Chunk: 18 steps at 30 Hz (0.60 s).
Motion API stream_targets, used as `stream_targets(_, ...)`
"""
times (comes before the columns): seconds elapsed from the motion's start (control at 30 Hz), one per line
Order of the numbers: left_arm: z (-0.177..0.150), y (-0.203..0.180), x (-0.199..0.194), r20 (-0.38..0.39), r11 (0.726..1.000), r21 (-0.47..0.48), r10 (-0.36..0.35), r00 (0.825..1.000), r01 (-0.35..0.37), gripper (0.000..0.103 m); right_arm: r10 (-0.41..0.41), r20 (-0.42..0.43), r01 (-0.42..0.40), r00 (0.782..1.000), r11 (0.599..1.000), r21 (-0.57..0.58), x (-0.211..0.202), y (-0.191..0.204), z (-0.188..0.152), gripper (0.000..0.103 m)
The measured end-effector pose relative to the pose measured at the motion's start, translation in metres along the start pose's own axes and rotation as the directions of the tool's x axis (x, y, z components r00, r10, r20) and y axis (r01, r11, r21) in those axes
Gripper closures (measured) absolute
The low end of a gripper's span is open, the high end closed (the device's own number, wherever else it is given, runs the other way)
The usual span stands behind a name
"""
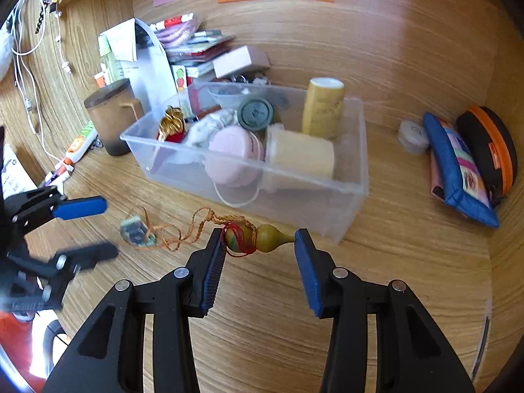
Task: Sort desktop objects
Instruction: 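Grasp the green charm with the left gripper while the right grasps the gourd tassel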
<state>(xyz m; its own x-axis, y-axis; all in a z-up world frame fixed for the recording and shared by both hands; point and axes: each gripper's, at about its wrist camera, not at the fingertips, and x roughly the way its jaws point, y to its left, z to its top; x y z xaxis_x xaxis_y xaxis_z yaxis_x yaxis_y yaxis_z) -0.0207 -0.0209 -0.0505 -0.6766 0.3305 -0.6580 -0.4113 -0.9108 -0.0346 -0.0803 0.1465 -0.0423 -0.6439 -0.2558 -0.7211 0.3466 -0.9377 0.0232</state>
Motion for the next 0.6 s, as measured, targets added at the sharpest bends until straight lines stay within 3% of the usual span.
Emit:
stream_targets(0.13, -0.003, -0.001, 0.008, -0.038, 1.000, 0.011, 0.024, 0.999, -0.023, 0.043, 0.006, 0.058, -0.005, 0.998, 1.000, -0.016, -0.015, 0.008, 0.015, 0.063)
stream_targets(0.4, -0.001, 0.003, 0.032, -0.101, 1.000, -0.006, -0.017, 0.995, 0.016, 0.043, -0.004, 0.159, 0.005, 0.987, 1.000, -0.010, -0.052, 0.007, 0.037, 0.063)
stream_targets(0.5, 0.001, 0.004, 0.042, -0.123, 1.000, -0.006, -0.018, 0.992, 0.017, 0.053, -0.007, 0.161, 0.009, 0.987, 1.000, -0.009, -0.056, 0.005, 0.036, 0.063)
stream_targets(0.6, 0.004, 0.004, 0.051, -0.149, 1.000, -0.009, -0.018, 0.989, 0.017, 0.073, -0.007, 0.141, 0.008, 0.990, 1.000, -0.006, -0.051, 0.002, 0.030, 0.063)
